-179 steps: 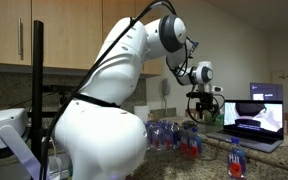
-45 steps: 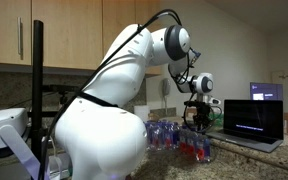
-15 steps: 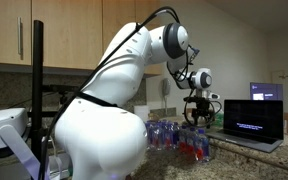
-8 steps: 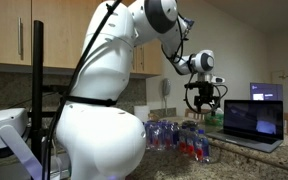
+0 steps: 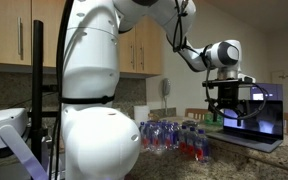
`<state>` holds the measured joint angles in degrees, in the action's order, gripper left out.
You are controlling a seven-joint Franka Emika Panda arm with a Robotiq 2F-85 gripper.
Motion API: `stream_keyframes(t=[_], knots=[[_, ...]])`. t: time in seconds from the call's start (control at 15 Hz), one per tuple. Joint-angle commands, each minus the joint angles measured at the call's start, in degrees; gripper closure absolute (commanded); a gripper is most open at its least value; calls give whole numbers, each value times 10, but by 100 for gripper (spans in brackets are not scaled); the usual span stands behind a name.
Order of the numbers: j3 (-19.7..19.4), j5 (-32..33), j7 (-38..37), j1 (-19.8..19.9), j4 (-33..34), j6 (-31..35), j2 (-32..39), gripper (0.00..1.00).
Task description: Move the bottles to the left side of the counter
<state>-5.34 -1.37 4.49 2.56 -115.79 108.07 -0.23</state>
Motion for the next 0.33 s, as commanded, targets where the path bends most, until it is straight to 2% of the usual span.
stream_keyframes(t=[0.0,0.27], knots=[[-1,4,23,12,-9,0,-2,0],[-6,8,47,19,-23,1,-4,0]])
